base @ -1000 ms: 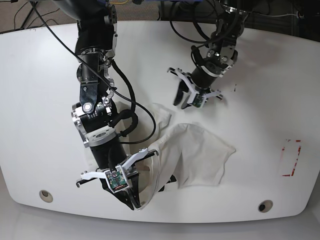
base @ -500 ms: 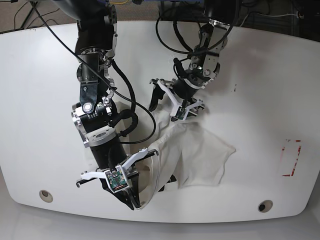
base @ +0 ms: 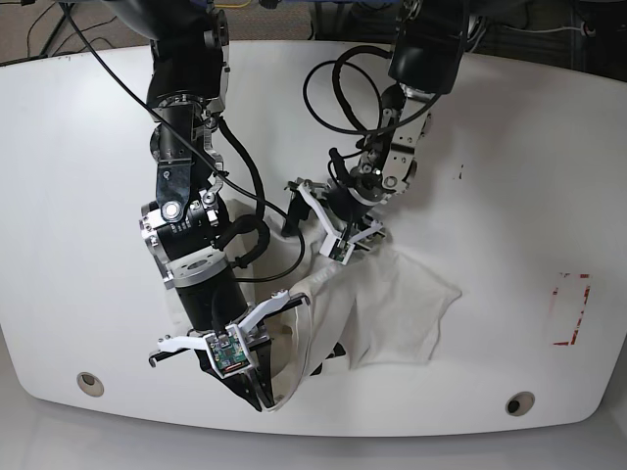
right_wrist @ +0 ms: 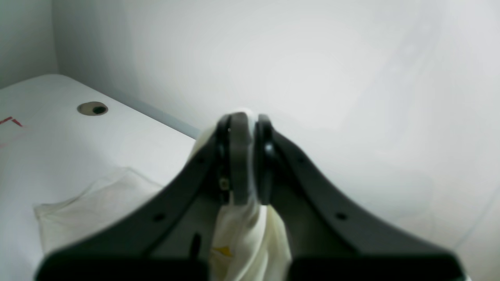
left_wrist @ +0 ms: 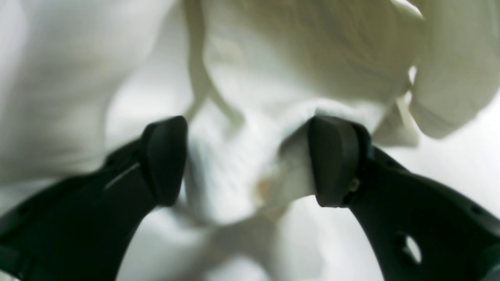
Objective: Layout the t-shirt on the table in an organized manner, then fold the t-shirt properly
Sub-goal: 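Grasp the t-shirt hem with the left gripper beside the right gripper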
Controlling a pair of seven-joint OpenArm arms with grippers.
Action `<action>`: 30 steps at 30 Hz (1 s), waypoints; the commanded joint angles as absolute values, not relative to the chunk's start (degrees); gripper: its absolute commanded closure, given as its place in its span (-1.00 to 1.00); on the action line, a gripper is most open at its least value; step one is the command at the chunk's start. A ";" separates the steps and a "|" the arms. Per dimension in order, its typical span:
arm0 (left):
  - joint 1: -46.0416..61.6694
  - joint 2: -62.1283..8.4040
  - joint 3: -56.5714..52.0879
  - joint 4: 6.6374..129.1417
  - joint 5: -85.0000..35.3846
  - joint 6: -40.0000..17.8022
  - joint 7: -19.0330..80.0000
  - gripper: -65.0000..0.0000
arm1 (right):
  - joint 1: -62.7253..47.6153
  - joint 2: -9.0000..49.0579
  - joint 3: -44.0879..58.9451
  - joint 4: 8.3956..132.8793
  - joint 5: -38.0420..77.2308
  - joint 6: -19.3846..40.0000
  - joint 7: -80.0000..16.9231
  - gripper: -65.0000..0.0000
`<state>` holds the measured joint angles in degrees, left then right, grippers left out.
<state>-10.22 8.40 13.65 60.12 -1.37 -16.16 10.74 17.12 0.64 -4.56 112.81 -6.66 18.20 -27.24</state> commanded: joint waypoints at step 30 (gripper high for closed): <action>-1.19 2.42 8.40 74.07 -1.80 -16.48 14.64 1.00 | 20.09 0.75 -4.18 111.52 -6.29 17.63 -25.27 1.00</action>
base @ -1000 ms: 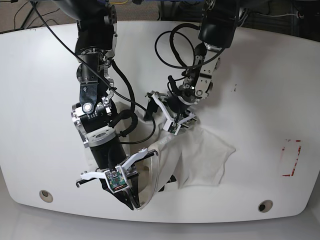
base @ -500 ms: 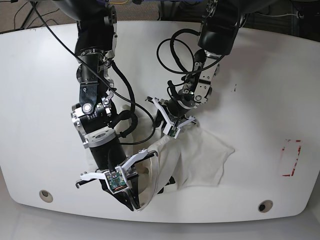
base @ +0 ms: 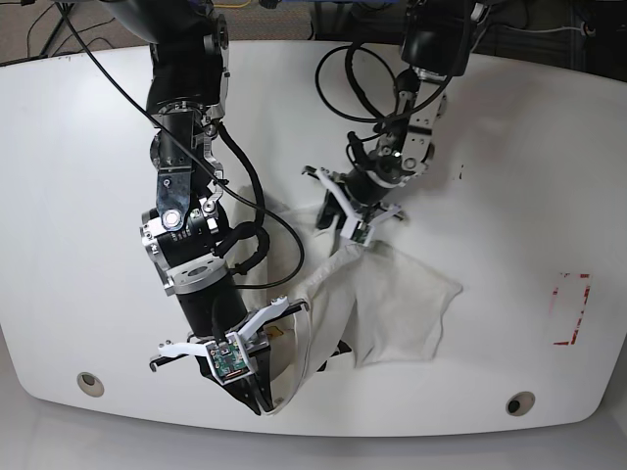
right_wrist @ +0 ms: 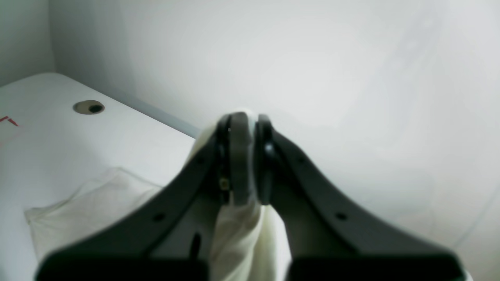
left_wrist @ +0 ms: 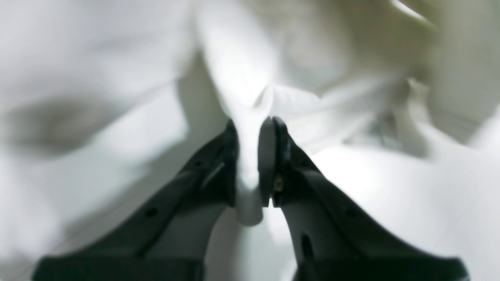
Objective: Layout the t-shirt on the table in an organized manner, then fold the t-shirt properly
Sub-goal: 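Grasp the t-shirt hem with the left gripper beside the right gripper, then lift the t-shirt with both grippers and pull them apart to stretch it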
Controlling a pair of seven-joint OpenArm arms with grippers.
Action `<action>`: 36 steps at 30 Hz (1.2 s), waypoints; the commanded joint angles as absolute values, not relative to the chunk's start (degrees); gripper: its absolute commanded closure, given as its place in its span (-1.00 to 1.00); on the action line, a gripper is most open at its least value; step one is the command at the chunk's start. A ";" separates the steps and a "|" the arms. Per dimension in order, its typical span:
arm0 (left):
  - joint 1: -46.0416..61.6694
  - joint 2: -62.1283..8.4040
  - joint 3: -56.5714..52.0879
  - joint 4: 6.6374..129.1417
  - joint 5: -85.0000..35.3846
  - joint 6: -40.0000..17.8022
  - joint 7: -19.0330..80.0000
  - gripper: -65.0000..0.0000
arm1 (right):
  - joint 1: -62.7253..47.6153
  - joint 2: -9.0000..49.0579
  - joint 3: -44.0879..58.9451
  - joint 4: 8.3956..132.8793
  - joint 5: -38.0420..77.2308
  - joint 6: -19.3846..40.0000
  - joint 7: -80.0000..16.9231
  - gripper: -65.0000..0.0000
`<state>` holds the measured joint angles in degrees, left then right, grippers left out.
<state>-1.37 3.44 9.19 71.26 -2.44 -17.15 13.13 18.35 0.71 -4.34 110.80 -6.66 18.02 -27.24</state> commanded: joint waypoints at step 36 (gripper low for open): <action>-15.52 -9.71 -30.64 113.80 -1.80 -40.00 49.80 1.00 | 46.11 5.14 0.48 89.01 -6.29 17.54 -25.27 1.00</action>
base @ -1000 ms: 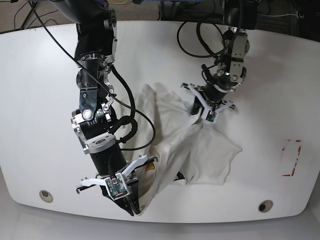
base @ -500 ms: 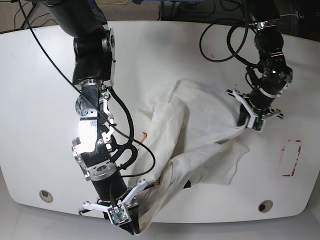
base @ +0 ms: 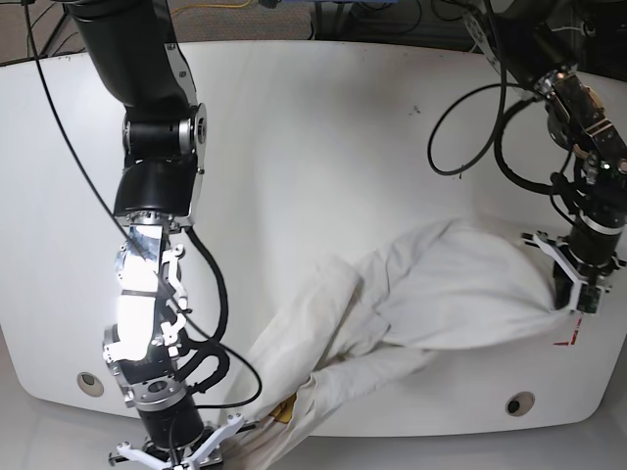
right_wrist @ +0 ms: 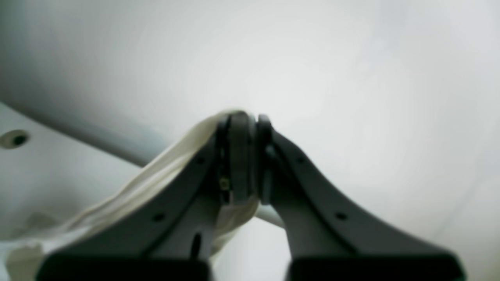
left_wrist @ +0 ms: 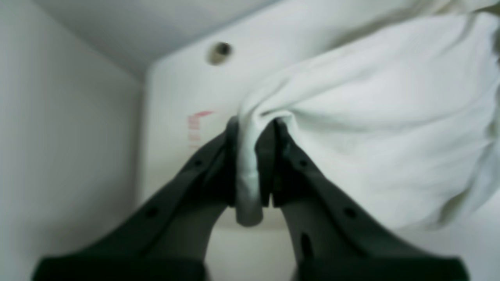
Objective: Layout the t-shirt on the table in an organized manner, then fold the t-shirt properly
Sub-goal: 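Lift the t-shirt with both grippers and pull them apart to stretch it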
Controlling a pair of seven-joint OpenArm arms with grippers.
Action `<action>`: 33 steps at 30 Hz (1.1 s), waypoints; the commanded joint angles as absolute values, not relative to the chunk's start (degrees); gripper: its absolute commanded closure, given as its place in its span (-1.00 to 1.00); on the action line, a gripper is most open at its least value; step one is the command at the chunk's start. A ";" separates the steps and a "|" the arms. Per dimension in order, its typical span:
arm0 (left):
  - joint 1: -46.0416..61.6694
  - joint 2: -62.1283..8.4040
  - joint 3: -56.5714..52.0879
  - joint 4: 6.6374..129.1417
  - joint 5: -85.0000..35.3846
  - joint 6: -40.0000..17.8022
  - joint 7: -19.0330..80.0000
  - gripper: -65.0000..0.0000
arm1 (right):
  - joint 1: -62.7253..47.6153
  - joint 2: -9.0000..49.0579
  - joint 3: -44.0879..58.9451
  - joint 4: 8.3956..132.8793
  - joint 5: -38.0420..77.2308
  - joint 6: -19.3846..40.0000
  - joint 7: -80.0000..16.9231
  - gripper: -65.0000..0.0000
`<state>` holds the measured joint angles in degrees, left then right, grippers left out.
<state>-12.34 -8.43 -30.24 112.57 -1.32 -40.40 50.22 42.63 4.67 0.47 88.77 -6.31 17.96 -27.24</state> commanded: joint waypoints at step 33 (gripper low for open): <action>-40.48 -14.02 -30.37 113.63 -1.80 -40.00 71.78 1.00 | 52.35 15.52 7.34 88.22 -5.58 17.98 -34.07 1.00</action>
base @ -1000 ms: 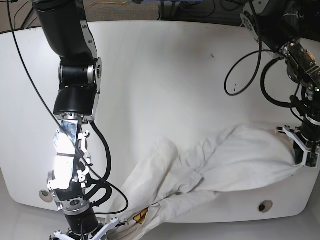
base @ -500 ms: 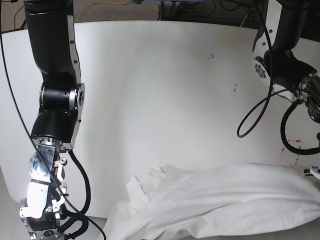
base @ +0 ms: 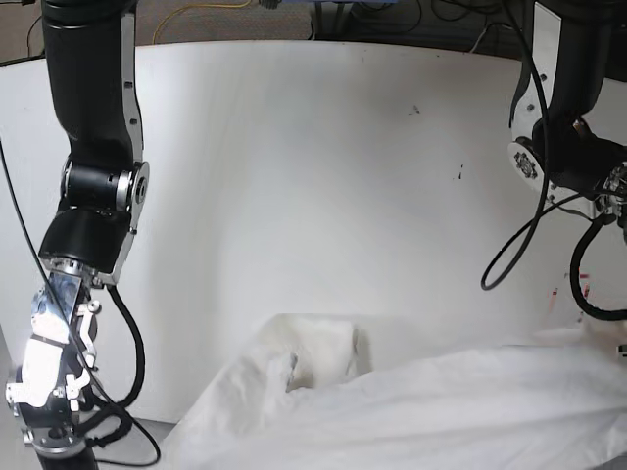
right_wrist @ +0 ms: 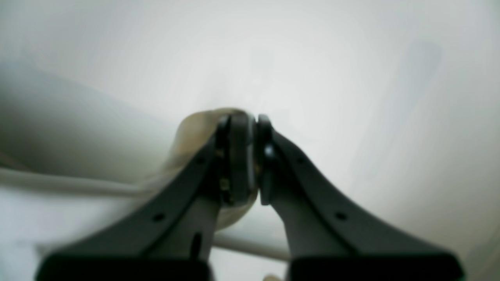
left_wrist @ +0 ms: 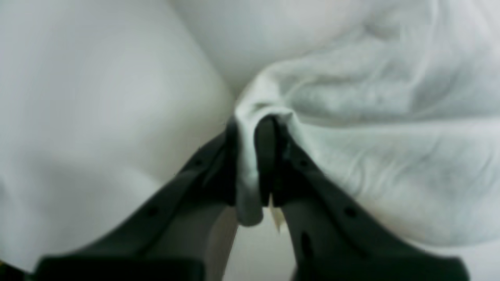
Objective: Layout the t-shirt on the table in an organized manner, then fold the t-shirt properly
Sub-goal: 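Lift the t-shirt with both grippers and pull them apart to stretch it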
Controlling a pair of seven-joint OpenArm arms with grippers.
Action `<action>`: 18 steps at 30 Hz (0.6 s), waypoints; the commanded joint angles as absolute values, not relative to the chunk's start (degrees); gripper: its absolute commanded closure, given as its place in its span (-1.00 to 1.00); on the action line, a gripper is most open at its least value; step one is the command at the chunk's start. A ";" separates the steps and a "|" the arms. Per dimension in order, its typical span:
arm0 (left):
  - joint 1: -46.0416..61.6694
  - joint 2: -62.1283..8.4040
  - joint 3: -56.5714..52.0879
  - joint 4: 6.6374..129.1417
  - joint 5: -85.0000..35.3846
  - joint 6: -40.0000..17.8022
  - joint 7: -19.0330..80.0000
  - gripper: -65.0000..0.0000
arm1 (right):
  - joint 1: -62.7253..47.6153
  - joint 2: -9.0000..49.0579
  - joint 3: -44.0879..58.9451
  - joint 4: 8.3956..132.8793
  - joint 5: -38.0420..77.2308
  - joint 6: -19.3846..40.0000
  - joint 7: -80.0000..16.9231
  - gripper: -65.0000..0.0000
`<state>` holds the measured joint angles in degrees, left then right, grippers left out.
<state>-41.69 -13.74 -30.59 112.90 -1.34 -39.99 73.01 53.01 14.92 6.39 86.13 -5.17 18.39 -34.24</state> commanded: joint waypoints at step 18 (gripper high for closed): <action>-10.95 -13.49 -39.69 113.63 -1.80 -40.00 71.52 1.00 | 15.08 10.95 17.98 104.13 -5.58 17.98 -36.44 1.00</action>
<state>-12.14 -12.71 -39.38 112.75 -2.68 -40.40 72.51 16.25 10.90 17.37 101.95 -4.64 19.14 -37.78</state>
